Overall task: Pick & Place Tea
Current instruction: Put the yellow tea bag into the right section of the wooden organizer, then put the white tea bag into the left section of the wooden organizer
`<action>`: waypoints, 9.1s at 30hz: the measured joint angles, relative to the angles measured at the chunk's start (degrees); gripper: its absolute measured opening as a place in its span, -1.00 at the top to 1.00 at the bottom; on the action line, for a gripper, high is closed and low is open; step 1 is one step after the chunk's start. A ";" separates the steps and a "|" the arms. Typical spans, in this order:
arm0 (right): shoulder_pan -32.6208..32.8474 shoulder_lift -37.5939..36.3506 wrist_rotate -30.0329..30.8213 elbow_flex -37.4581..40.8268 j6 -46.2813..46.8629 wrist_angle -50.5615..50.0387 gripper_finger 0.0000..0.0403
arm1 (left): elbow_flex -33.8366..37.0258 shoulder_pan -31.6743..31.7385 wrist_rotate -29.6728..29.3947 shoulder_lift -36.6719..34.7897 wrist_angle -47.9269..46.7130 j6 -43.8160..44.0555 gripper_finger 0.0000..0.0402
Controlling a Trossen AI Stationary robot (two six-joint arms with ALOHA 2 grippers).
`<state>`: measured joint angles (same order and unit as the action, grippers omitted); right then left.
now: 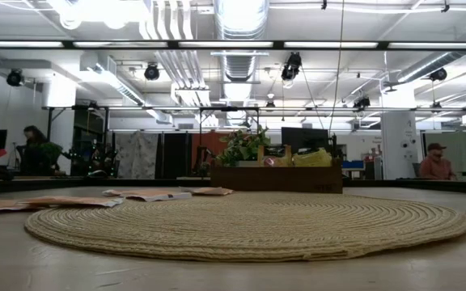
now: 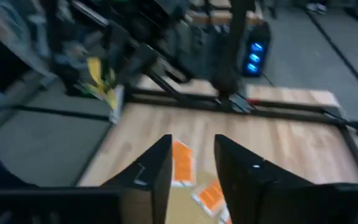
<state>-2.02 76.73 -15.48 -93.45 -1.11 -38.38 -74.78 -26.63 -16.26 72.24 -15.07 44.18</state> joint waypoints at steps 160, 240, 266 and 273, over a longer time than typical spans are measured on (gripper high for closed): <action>-21.07 9.90 14.20 26.97 -8.93 -10.32 0.96 | 0.13 22.51 26.61 -3.90 -9.46 -15.44 -0.13; -20.74 5.71 9.59 22.09 -6.37 -4.50 0.25 | 0.13 22.51 26.55 -3.90 -9.97 -12.39 -0.08; -4.94 -11.34 8.04 37.22 14.69 21.19 0.31 | 15.54 21.81 22.31 -18.27 -10.73 -10.32 0.12; -4.20 -11.37 8.15 34.34 15.30 21.22 0.31 | 21.76 21.43 22.35 -23.79 -11.28 -9.96 0.12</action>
<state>-6.22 65.36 -7.33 -59.11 14.19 -17.16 -53.02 -5.21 6.09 48.45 -26.35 34.22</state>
